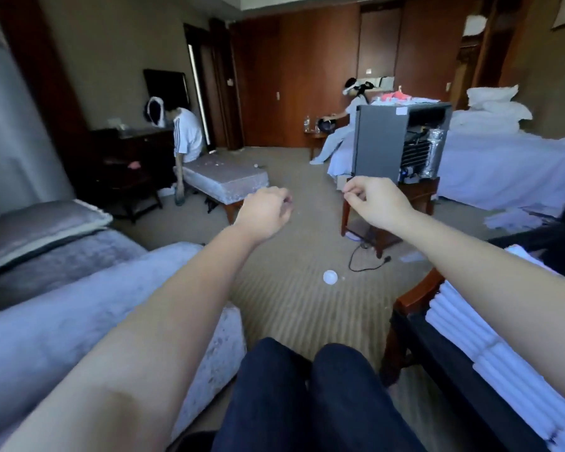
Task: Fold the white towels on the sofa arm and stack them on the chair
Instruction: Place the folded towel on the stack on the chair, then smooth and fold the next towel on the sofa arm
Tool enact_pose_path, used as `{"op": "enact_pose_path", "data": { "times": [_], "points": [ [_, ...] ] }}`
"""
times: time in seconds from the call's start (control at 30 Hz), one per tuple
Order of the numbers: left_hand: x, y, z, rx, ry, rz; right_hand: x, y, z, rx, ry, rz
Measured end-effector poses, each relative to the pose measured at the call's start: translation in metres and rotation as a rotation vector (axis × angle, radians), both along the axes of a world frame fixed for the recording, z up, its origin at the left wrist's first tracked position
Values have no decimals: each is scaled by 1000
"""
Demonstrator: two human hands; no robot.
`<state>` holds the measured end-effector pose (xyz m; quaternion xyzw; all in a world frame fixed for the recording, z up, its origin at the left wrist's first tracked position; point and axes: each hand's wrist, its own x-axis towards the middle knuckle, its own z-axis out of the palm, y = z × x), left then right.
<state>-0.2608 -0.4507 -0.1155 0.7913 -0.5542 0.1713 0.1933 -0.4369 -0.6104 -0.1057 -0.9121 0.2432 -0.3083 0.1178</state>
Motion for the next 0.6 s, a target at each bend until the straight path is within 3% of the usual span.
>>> {"op": "enact_pose_path", "data": {
  "times": [0.3, 0.6],
  "points": [
    [89, 132, -3, 36, -1, 426, 157, 82, -5, 75, -5, 389],
    [126, 270, -23, 4, 15, 770, 259, 192, -27, 116, 85, 719]
  ]
}}
